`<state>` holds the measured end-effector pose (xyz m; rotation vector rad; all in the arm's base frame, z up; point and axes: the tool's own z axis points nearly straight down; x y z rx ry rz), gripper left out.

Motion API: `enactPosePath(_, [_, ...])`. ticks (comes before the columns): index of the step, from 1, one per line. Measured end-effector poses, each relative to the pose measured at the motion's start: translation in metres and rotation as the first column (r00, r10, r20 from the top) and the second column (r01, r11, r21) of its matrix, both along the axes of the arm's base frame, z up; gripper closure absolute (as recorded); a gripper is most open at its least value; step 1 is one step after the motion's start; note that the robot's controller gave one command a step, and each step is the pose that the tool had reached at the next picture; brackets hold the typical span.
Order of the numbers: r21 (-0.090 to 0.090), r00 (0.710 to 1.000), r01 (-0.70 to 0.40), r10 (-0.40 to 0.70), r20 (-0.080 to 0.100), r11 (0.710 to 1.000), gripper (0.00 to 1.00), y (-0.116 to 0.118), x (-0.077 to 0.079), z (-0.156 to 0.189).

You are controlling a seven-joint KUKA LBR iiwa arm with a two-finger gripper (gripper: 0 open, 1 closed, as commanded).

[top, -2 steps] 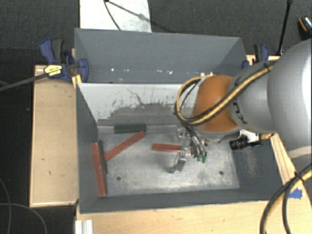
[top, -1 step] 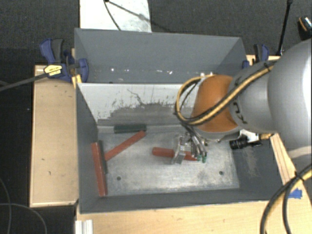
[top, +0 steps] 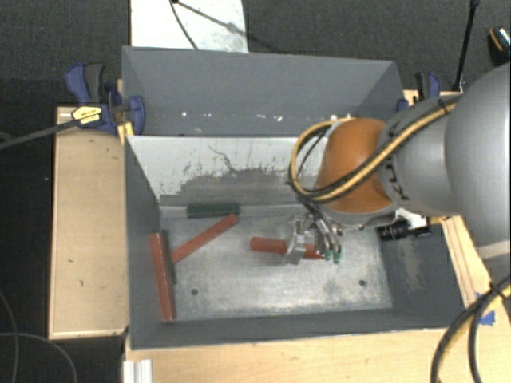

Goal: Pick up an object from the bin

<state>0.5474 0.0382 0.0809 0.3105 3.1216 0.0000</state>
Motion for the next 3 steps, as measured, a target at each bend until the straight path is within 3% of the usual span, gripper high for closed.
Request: enactPosePath(3, [0.001, 1.0, -0.02, 0.02, 0.002, 1.0, 1.0, 0.001, 0.004, 0.11])
